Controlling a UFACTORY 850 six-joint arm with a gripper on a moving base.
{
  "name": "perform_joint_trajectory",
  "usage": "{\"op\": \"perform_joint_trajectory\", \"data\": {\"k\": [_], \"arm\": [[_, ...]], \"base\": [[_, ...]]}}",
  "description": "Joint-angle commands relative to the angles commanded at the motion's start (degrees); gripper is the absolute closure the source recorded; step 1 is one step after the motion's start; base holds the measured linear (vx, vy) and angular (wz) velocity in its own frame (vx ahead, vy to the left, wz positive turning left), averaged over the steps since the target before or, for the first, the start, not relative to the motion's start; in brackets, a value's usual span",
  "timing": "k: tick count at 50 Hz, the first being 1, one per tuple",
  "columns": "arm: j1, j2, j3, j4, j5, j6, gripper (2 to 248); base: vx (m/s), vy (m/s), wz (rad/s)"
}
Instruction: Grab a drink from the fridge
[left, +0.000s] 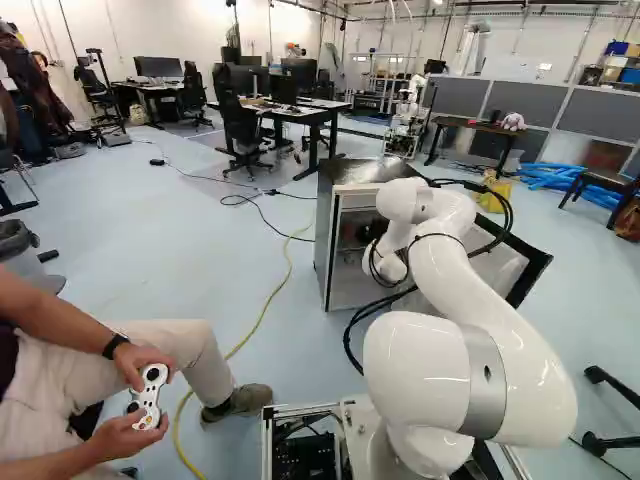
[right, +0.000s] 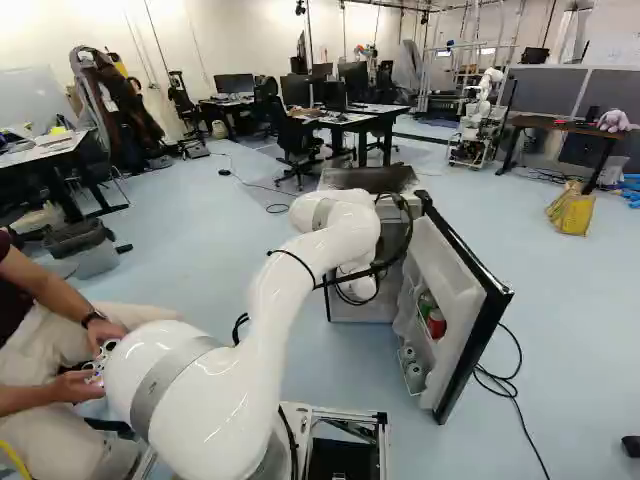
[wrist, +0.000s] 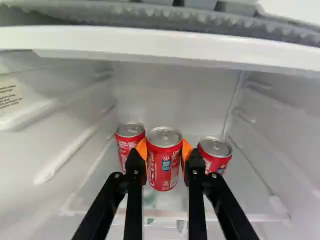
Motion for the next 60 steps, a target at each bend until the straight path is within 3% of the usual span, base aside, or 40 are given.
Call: {"op": "perform_joint_trajectory", "data": {"k": [23, 60], "arm": [[-0.22, 2.83, 4.02, 0.00, 0.00, 0.00, 163], [-1.12, 15.39, 20.43, 0.00, 0.00, 0.00, 163]], "base": [[0.000, 0.000, 0.000], [0.000, 0.000, 0.000]]}}
